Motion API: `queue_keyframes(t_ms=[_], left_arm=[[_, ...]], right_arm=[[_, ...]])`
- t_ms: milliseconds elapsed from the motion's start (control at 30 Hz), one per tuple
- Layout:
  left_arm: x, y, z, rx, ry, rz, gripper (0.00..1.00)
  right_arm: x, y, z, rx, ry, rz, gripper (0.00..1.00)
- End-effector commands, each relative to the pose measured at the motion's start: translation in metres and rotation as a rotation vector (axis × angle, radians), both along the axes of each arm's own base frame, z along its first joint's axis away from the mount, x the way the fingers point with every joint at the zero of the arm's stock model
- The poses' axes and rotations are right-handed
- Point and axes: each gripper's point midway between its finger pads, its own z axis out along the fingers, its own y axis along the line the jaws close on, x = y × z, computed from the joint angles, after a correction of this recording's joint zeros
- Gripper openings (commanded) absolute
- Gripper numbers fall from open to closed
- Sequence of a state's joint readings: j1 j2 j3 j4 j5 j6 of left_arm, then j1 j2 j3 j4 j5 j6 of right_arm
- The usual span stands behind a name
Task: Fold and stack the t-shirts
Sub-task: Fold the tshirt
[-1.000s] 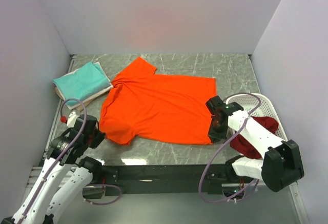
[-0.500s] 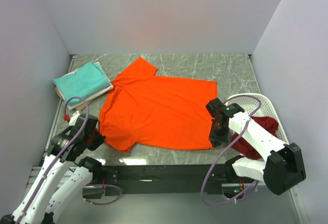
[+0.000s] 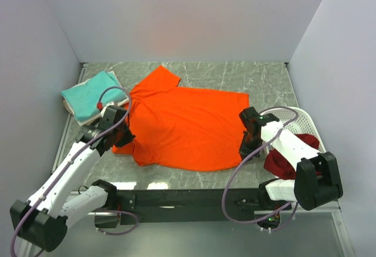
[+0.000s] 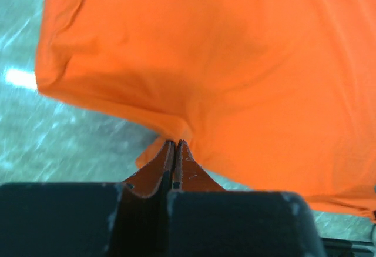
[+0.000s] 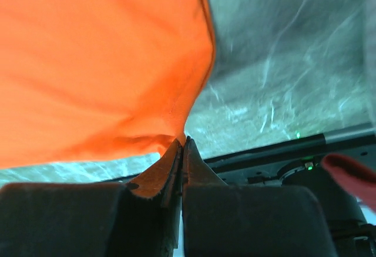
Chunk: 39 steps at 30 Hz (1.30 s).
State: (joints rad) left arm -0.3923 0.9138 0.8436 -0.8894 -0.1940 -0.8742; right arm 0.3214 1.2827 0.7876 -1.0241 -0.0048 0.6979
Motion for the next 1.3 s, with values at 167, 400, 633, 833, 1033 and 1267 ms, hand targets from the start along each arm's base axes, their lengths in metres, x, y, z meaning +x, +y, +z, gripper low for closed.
queue_keyframes(t_ms=[167, 400, 633, 833, 1033, 1267], left_arm=[[0.080, -0.029, 0.060, 0.022, -0.225, -0.152, 0.00], [0.133, -0.016, 0.069, 0.077, -0.251, -0.129, 0.00], [0.162, -0.014, 0.075, 0.030, -0.291, -0.160, 0.00], [0.174, -0.007, 0.072, 0.039, -0.283, -0.158, 0.00], [0.185, -0.003, 0.067, 0.034, -0.276, -0.148, 0.00], [0.190, 0.004, 0.067, 0.030, -0.286, -0.112, 0.00]], right_arm=[[0.062, -0.010, 0.025, 0.043, -0.130, 0.001, 0.00], [0.094, -0.010, 0.022, 0.042, -0.140, 0.004, 0.00], [0.109, -0.017, 0.023, 0.043, -0.148, -0.021, 0.00], [0.120, -0.024, 0.024, 0.056, -0.151, -0.046, 0.00], [0.132, -0.028, 0.023, 0.062, -0.149, -0.063, 0.00], [0.134, -0.030, 0.020, 0.067, -0.148, -0.073, 0.00]])
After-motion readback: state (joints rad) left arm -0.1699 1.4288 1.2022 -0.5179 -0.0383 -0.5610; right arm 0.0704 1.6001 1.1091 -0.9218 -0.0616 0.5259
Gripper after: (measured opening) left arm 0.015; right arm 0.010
